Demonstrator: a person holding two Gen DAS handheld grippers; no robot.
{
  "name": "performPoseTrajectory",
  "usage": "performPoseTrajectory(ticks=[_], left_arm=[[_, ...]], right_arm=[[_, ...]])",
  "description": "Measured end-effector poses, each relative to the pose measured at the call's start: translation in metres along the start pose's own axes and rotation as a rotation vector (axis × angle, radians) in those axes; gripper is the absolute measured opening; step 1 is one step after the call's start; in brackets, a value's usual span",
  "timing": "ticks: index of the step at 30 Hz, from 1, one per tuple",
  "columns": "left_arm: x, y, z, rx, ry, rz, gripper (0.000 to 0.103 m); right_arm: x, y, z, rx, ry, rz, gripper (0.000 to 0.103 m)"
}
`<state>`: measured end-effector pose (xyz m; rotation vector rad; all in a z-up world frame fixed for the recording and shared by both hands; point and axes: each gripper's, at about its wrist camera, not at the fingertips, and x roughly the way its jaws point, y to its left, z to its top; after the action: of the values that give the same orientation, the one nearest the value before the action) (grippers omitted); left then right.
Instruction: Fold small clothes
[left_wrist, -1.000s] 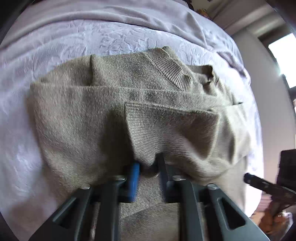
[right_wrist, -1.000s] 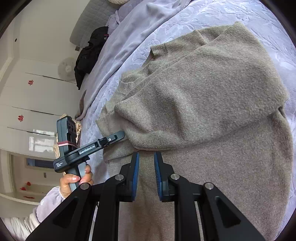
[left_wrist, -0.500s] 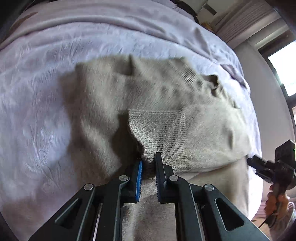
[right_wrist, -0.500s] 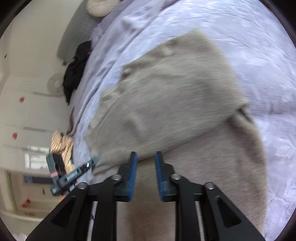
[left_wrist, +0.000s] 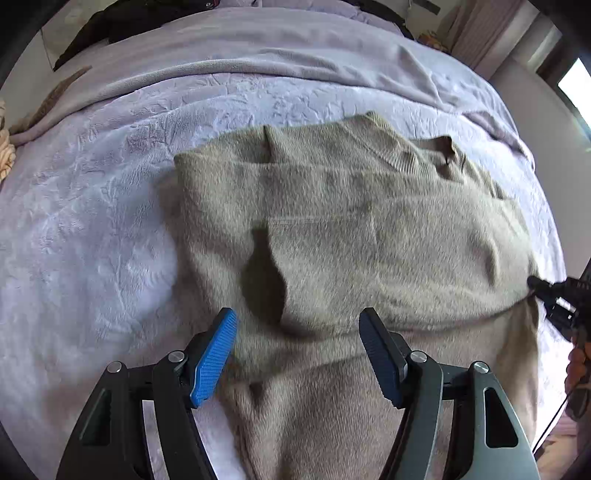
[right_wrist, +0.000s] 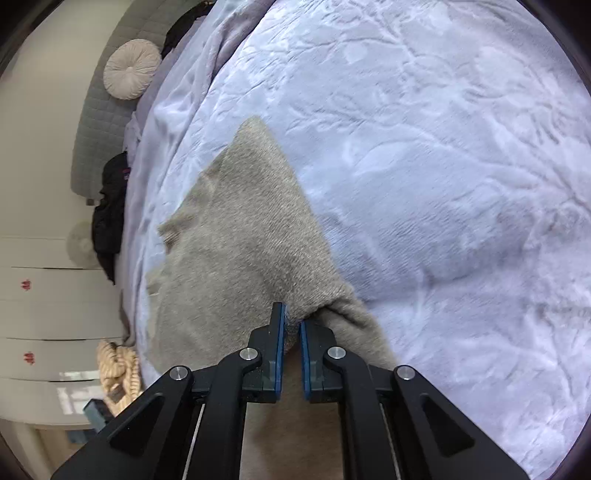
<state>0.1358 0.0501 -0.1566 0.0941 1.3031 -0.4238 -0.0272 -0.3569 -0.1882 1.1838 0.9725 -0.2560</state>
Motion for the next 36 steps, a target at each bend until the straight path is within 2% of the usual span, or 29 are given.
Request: performPoseTrajectory(ticks=[2,5,8,10,11,17,22,25,27,30,36], left_arm=[[-0.002,-0.003,-0.004,0.01,0.006,0.013,0.07],[-0.004,-0.007,-0.011,0.029,0.023,0.043,0.07],[-0.013,-0.009,-0.016,0.021,0.038,0.062,0.07],[-0.02,-0.016,-0.018,0.023,0.04,0.069,0.07],[-0.024,-0.019,-0.02,0.029,0.041,0.071,0.07],[-0.049,-0.052,-0.036,0.069,0.056,0.069,0.07],[-0.062,-0.086,-0.048,0.097,0.081,0.046,0.07],[-0.072,-0.104,-0.052,0.112,0.072,0.041,0.092],[-0.078,-0.116,-0.053,0.125,0.061,0.053,0.092],[-0.078,-0.129,-0.054,0.121,0.089,0.067,0.092],[-0.083,-0.153,-0.063,0.125,0.121,0.092,0.092]], right_arm=[[-0.002,-0.002,0.002,-0.005,-0.025,-0.01,0.008],[0.002,-0.016,0.003,0.046,0.003,0.009,0.011],[-0.005,-0.017,0.001,0.082,0.01,0.023,0.022],[-0.017,-0.008,-0.004,0.025,0.02,-0.002,0.056],[-0.022,-0.002,-0.008,-0.01,0.024,-0.013,0.059],[-0.052,0.024,-0.039,-0.193,0.066,-0.075,0.061],[-0.08,0.035,-0.057,-0.279,0.062,-0.084,0.068],[-0.095,0.04,-0.064,-0.316,0.055,-0.085,0.072],[-0.104,0.043,-0.068,-0.344,0.054,-0.091,0.073],[-0.111,0.048,-0.073,-0.385,0.057,-0.106,0.08],[-0.116,0.058,-0.09,-0.528,0.042,-0.194,0.084]])
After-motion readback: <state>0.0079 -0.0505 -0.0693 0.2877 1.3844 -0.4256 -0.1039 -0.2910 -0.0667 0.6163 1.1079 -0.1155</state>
